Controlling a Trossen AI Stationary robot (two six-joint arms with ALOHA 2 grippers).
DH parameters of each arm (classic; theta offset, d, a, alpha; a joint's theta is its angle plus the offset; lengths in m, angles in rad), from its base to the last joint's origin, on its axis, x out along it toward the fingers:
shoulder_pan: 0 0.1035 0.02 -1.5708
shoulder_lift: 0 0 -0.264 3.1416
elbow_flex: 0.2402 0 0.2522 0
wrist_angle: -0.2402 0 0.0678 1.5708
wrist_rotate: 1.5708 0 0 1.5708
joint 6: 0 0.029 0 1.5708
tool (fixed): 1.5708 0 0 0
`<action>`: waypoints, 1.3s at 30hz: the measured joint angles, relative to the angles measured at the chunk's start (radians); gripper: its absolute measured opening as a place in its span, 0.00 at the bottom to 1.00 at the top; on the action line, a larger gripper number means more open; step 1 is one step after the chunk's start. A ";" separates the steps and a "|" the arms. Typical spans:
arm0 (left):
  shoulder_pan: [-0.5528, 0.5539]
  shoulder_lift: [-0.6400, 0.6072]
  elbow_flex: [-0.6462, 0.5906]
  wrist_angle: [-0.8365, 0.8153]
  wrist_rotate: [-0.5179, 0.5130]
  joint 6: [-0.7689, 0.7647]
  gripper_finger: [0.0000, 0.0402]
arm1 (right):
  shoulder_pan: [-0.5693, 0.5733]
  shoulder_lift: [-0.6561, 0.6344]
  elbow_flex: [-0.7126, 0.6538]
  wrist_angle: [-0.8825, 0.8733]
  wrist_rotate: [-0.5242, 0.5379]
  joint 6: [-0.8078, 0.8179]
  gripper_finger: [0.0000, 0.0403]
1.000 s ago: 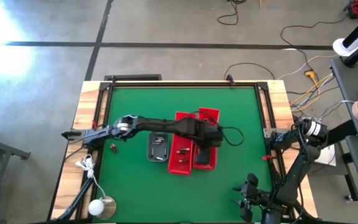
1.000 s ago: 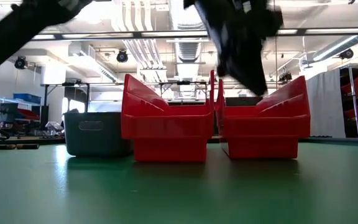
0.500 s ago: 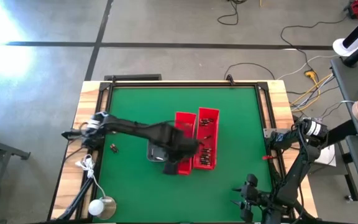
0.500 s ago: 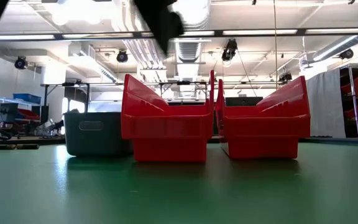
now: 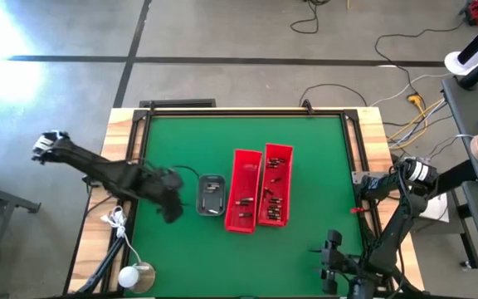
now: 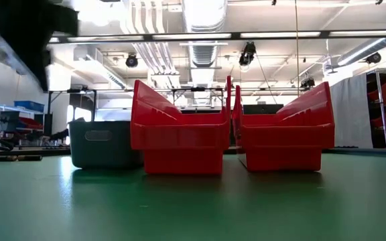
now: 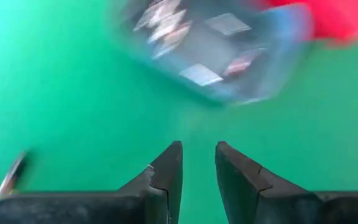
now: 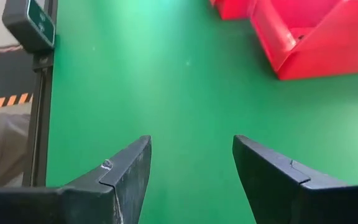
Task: Sort batteries
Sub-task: Put the small black battery into the right red bin
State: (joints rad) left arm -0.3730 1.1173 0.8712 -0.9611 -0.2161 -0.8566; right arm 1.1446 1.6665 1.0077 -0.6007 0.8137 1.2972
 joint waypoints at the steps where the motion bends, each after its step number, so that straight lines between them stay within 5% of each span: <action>1: 0.008 -0.048 -0.050 -0.023 -0.016 -0.072 0.19 | -0.001 0.000 0.000 -0.001 0.013 0.001 0.54; 6: 0.078 -0.225 -0.234 -0.092 -0.039 -0.202 0.20 | -0.006 0.000 0.000 0.000 0.068 0.000 0.54; 14: 0.251 -0.345 -0.377 -0.011 -0.077 0.025 0.37 | -0.009 0.000 0.000 0.004 0.077 0.011 0.54; 20: 0.339 -0.313 -0.313 0.002 -0.220 -0.047 0.49 | -0.008 0.000 -0.001 0.010 0.077 0.037 0.54; 25: 0.422 -0.226 -0.259 -0.065 -0.211 -0.246 0.49 | -0.008 0.014 -0.001 0.014 0.077 0.052 0.54; 31: 0.556 -0.101 -0.239 -0.166 -0.143 -0.244 0.46 | -0.008 0.045 -0.001 0.015 0.069 0.055 0.54; 39: 0.613 0.036 -0.221 -0.139 0.007 0.243 0.46 | 0.001 0.100 -0.001 0.116 0.000 0.070 0.54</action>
State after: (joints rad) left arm 0.2401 1.1531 0.6499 -1.1000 -0.2088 -0.6135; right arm 1.1458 1.7665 1.0065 -0.4848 0.8139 1.3673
